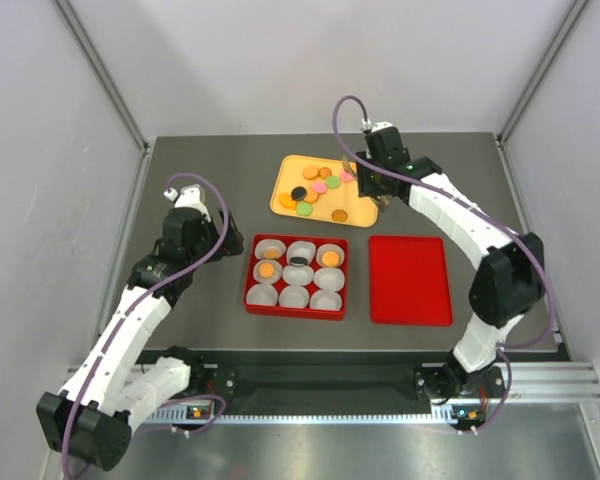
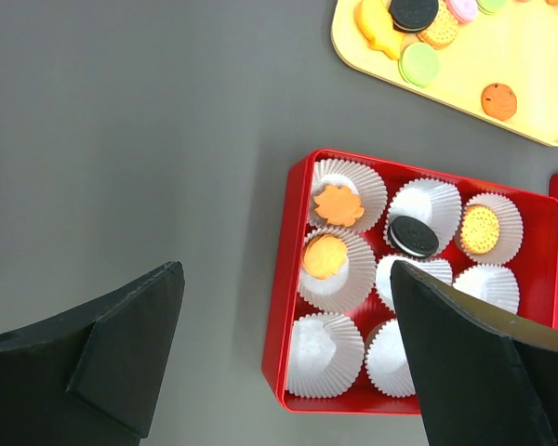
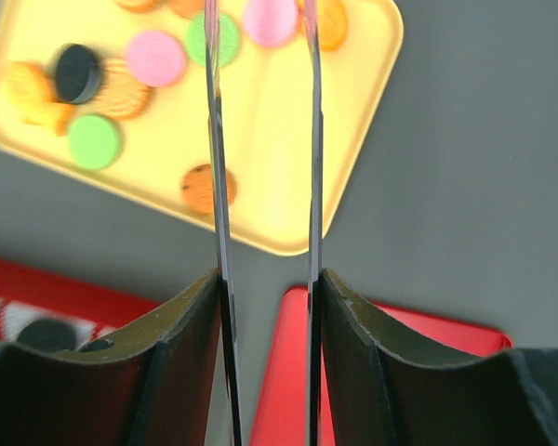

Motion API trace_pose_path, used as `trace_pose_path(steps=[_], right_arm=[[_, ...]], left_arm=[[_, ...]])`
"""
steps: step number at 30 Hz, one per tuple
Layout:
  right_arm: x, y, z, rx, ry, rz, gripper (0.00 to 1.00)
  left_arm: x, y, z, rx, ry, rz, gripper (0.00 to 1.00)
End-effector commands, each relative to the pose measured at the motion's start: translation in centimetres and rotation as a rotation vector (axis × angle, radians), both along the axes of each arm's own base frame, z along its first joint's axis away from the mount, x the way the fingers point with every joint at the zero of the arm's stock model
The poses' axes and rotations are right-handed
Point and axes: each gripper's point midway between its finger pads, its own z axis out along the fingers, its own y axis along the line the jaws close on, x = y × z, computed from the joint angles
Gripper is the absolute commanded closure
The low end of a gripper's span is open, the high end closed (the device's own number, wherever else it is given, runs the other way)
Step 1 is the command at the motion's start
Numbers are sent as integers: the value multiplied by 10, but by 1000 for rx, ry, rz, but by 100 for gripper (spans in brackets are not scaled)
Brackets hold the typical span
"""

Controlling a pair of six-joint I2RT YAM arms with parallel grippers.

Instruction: Pack the cookies

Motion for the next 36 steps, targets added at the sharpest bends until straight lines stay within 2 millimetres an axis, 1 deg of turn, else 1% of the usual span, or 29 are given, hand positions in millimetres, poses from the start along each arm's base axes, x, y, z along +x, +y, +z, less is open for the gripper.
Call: trace_pose_path(steps=[1, 2, 3, 5, 6, 7, 9, 12, 16, 21, 24, 25, 26, 29, 31, 34, 36], right_arm=[[34, -16, -7, -29, -13, -48, 56], [39, -14, -7, -22, -14, -42, 57], [43, -14, -18, -27, 9, -41, 57], [51, -9, -21, -16, 3, -23, 57], [53, -7, -27, -15, 13, -19, 57], [56, -5, -27, -9, 14, -18, 57], [56, 0, -33, -2, 26, -7, 58], [56, 2, -38, -12, 33, -10, 58], [56, -7, -47, -51, 41, -46, 58], [56, 0, -50, -32, 47, -26, 58], [59, 6, -51, -24, 47, -12, 58], [60, 7, -48, -24, 40, -13, 58], [61, 8, -50, -28, 43, -16, 58], [63, 1, -51, -62, 40, -41, 58], [64, -8, -52, -98, 36, -68, 58], [62, -14, -52, -121, 33, -85, 58], [60, -16, -49, -119, 28, -87, 58]], left_arm=[[6, 0, 5, -2, -34, -2, 3], [6, 0, 6, -3, -36, -3, 3], [6, 0, 5, -4, -35, -5, 3], [6, -1, 5, -5, -34, -7, 3], [6, -1, 6, -4, -36, -8, 3], [6, -1, 5, -5, -34, -9, 3], [6, -1, 5, -5, -34, -9, 3], [6, -1, 5, -5, -34, -9, 3], [6, -2, 5, -6, -34, -12, 3], [6, -2, 5, -7, -35, -13, 3], [6, -3, 4, -7, -29, -16, 3], [6, -3, 4, -7, -29, -16, 3], [7, -2, 4, -7, -29, -14, 3], [6, -2, 3, -6, -29, -13, 3], [7, -2, 3, -4, -28, -12, 3], [7, -3, 2, -5, -23, -14, 3], [8, -3, 2, -6, -23, -14, 3]])
